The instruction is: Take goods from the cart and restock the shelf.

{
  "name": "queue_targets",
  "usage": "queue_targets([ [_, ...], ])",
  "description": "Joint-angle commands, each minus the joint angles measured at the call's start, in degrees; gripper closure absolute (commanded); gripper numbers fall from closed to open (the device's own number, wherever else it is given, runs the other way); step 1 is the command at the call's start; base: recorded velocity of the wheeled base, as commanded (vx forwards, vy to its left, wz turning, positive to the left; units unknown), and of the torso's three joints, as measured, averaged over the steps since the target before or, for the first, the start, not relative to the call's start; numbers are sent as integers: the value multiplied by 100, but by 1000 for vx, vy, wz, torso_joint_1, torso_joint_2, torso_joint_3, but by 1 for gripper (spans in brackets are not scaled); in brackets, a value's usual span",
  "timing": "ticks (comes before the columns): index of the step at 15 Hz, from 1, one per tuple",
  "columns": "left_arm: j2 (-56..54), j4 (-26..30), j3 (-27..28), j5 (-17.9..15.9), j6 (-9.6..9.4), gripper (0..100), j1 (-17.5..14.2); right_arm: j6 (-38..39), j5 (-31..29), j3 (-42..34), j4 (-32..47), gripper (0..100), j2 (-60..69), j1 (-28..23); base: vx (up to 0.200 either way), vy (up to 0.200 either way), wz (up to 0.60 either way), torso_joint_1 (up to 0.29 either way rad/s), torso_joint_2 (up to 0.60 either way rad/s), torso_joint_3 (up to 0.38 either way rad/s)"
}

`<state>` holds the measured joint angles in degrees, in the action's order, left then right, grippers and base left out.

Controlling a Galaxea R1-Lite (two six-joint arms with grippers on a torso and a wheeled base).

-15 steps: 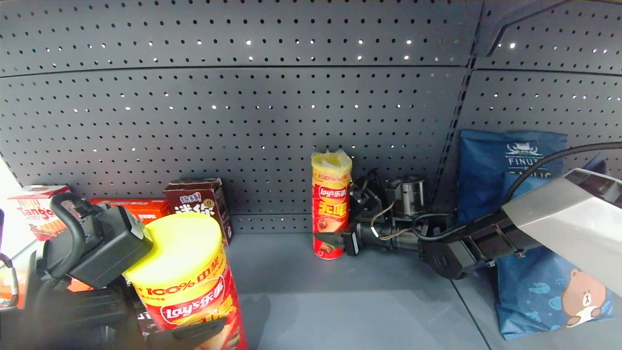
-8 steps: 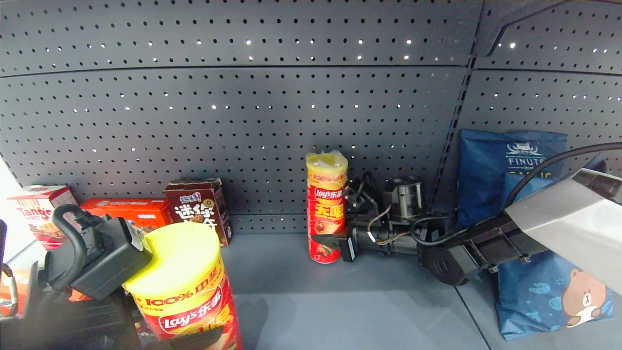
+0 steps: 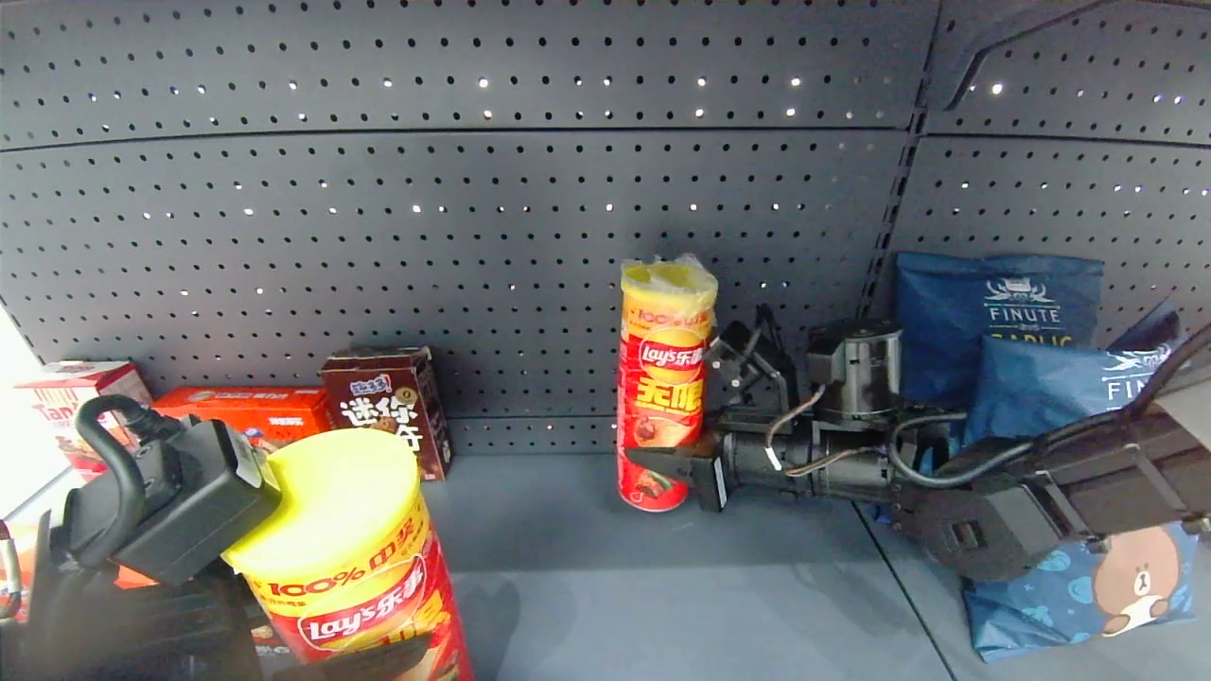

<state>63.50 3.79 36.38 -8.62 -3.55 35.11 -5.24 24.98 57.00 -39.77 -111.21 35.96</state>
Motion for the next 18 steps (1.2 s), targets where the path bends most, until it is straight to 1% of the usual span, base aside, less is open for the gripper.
queue_targets([
  [1, 4, -1, 36, 1, -6, 100, 5, 14, -37, -409, -40, 100, 513, 201, 0, 0, 0, 0, 0, 0],
  [3, 40, -1, 98, 9, -14, 100, 5, 23, -37, -901, -260, 100, 698, 385, 0, 0, 0, 0, 0, 0],
  [6, 48, -1, 98, 36, -23, 100, 5, 32, -81, -1675, -980, 100, 829, 473, 0, 0, 0, 0, 0, 0],
  [8, 48, 8, 98, 62, -32, 100, 14, 217, -204, -2334, -1561, 100, 935, 631, 0, 0, 0, 0, 0, 0],
  [10, 75, 8, 106, 62, -32, 100, 14, 322, -213, -2686, -1903, 100, 970, 737, 0, 0, 0, 0, 0, 0],
  [15, 127, -1, 106, 141, -32, 100, 22, 322, -213, -2967, -1947, 100, 970, 904, 0, 0, 0, 0, 0, 0],
  [18, 127, -1, 106, 229, -32, 100, 40, 296, -213, -3055, -1956, 100, 917, 913, 0, 0, 0, 0, 0, 0],
])
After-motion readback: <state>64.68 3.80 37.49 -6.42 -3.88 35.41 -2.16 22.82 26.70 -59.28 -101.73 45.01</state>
